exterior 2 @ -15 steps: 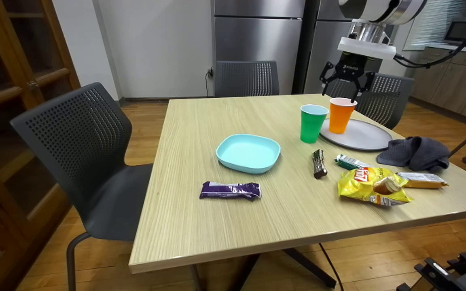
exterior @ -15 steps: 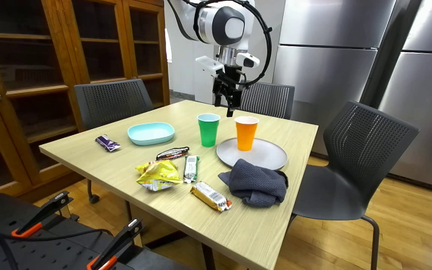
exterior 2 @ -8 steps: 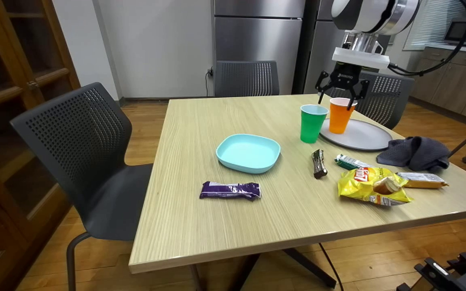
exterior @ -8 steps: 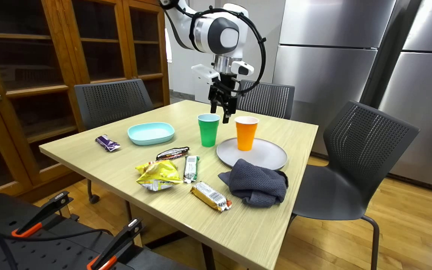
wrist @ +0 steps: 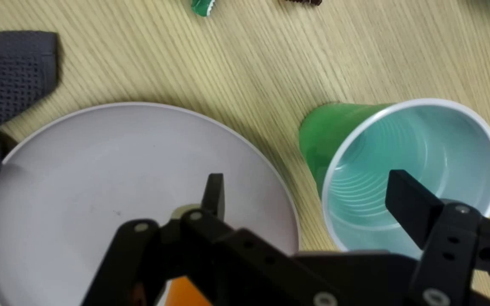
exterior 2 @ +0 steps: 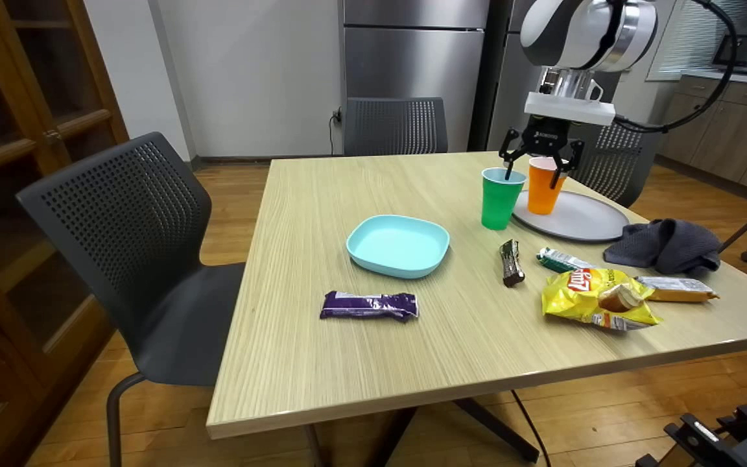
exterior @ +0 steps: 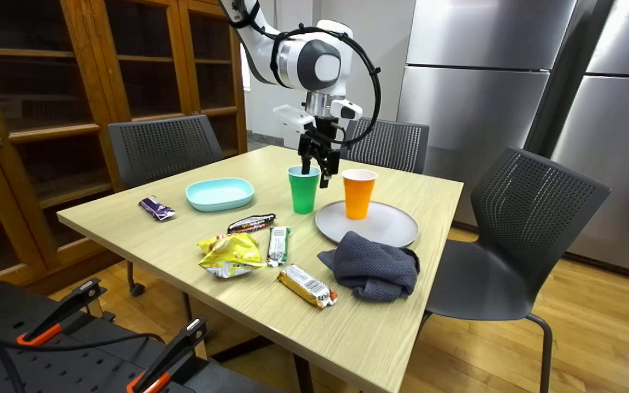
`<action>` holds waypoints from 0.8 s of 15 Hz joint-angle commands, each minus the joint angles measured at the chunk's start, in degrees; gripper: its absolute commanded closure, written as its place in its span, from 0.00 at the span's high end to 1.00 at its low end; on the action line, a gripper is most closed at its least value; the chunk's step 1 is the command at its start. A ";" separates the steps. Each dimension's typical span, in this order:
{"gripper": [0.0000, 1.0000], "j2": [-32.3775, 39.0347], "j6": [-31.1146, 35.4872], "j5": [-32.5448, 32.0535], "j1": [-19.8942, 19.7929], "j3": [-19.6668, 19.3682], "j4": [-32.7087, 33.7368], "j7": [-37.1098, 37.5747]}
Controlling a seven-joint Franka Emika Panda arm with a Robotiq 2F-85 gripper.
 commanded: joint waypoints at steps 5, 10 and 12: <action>0.35 0.25 1.49 -0.94 0.09 0.45 0.17 0.54; 0.00 0.20 2.15 -0.31 -0.19 0.80 0.05 0.47; 0.00 0.26 2.38 -0.14 -0.26 0.91 0.12 0.47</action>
